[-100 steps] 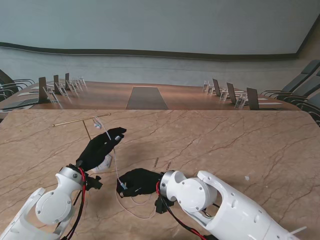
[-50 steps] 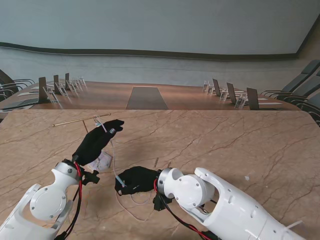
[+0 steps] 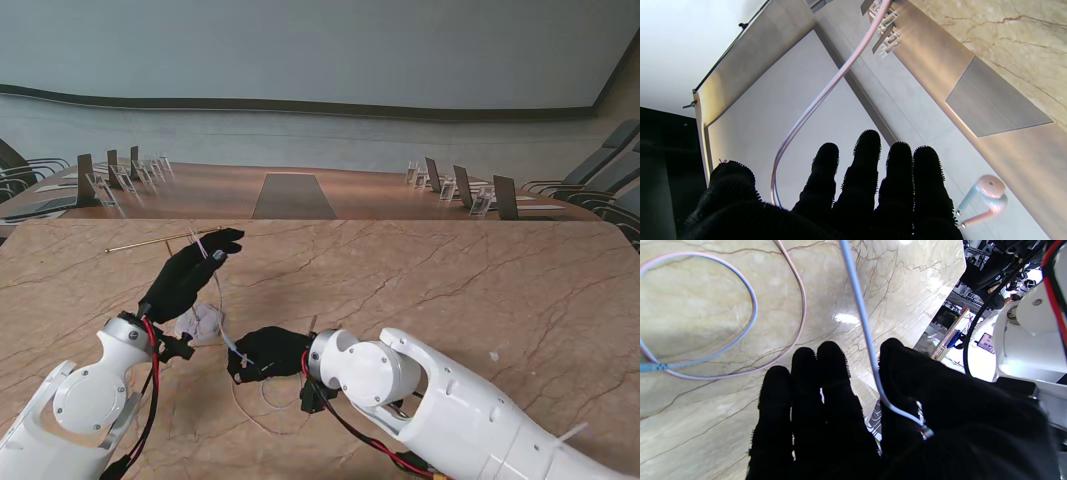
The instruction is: Take the wired earphone off the rack, coil the cable and place them on the table
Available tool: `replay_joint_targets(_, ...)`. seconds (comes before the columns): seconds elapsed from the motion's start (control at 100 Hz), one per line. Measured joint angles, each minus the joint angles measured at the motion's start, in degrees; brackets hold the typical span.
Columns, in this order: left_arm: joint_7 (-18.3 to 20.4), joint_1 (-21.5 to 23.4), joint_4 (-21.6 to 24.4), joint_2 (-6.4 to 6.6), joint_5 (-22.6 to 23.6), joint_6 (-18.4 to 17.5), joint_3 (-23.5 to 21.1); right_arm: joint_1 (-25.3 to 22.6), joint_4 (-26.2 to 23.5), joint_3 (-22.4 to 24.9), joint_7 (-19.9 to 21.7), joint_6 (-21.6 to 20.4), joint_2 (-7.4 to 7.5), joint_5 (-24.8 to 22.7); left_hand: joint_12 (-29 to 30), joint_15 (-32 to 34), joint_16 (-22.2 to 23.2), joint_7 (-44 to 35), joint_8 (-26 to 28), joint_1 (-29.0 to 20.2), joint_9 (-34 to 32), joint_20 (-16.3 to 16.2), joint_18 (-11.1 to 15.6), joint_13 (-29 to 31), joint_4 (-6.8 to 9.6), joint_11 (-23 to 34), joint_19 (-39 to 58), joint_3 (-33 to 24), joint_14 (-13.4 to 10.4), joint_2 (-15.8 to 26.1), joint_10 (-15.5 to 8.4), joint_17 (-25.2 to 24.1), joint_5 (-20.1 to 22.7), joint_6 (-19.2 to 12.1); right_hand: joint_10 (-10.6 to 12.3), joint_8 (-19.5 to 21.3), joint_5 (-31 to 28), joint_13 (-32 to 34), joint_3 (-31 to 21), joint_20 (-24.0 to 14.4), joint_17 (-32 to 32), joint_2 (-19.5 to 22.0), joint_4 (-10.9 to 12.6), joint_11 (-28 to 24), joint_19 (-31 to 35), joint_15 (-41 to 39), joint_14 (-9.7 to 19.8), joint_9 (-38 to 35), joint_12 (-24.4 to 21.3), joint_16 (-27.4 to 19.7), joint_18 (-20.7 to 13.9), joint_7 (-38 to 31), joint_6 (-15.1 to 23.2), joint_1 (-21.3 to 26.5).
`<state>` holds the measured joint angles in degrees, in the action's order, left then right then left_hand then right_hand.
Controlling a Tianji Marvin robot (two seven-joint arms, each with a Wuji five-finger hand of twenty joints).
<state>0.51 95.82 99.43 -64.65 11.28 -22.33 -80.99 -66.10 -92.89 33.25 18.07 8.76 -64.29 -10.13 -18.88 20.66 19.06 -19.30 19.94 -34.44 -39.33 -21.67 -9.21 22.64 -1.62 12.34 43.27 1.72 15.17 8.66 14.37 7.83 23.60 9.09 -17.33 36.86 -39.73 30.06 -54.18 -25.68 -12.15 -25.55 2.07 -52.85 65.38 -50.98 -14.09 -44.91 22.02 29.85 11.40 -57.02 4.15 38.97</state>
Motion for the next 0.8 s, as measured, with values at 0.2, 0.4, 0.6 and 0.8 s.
replay_joint_targets(0.2,0.00,-0.20,-0.54,-0.04,-0.03,-1.38,-1.33,1.33,0.17,-0.32,0.13,1.02,-0.50,0.57,0.00,-0.03,0.00,0.00,-0.01,0.00,0.00,0.00,0.00,0.00,0.00,0.00,0.00,0.00,0.00,0.01,0.00,0.13,-0.01,0.00,-0.01,-0.39,0.00,0.00,-0.01,0.00,0.00,-0.01,0.00,-0.54,0.01,-0.05,-0.04,0.00,0.00,0.00,0.01,-0.17,-0.01,0.00)
replay_joint_targets(0.4,0.30,-0.36,-0.55,0.06,-0.25,-2.49,-2.19,2.24,-0.77,-0.76,0.31,1.97,-0.53,0.71,0.00,-0.07,0.00,0.00,-0.01,-0.01,0.00,0.00,0.00,0.57,0.00,0.00,0.00,0.00,-0.01,0.01,0.00,0.68,-0.01,0.00,-0.02,-0.62,0.00,0.00,-0.01,0.00,0.00,-0.02,0.00,-0.55,0.02,-0.08,-0.06,0.00,0.00,0.01,0.03,-0.27,-0.01,0.00)
replay_joint_targets(0.6,1.28,-0.85,-0.50,0.25,-0.78,-2.52,-2.27,2.54,-0.96,-0.79,0.33,2.45,-0.75,1.00,0.00,-0.07,0.00,0.00,-0.01,-1.40,0.00,0.00,0.00,0.58,0.00,0.00,0.00,0.01,-0.01,0.01,-0.02,0.77,-0.01,0.00,-0.03,-0.94,0.00,0.00,-0.01,0.00,0.00,-0.02,0.00,-0.56,0.03,-0.08,-0.08,0.00,0.00,0.01,0.03,-0.39,-0.03,-0.01)
replay_joint_targets(0.8,1.55,-0.94,-0.18,0.36,-0.83,-3.75,-2.43,2.69,-1.27,-0.73,0.53,2.83,-0.75,0.77,0.00,-0.04,0.00,0.00,-0.01,-2.39,0.00,0.00,0.00,1.20,0.00,0.00,0.00,0.01,-0.01,0.04,-0.05,1.21,-0.01,0.00,-0.04,-0.97,0.00,0.00,-0.01,0.00,0.00,-0.02,0.00,-0.56,0.03,-0.08,-0.08,0.00,0.00,0.01,0.05,-0.43,-0.05,-0.01)
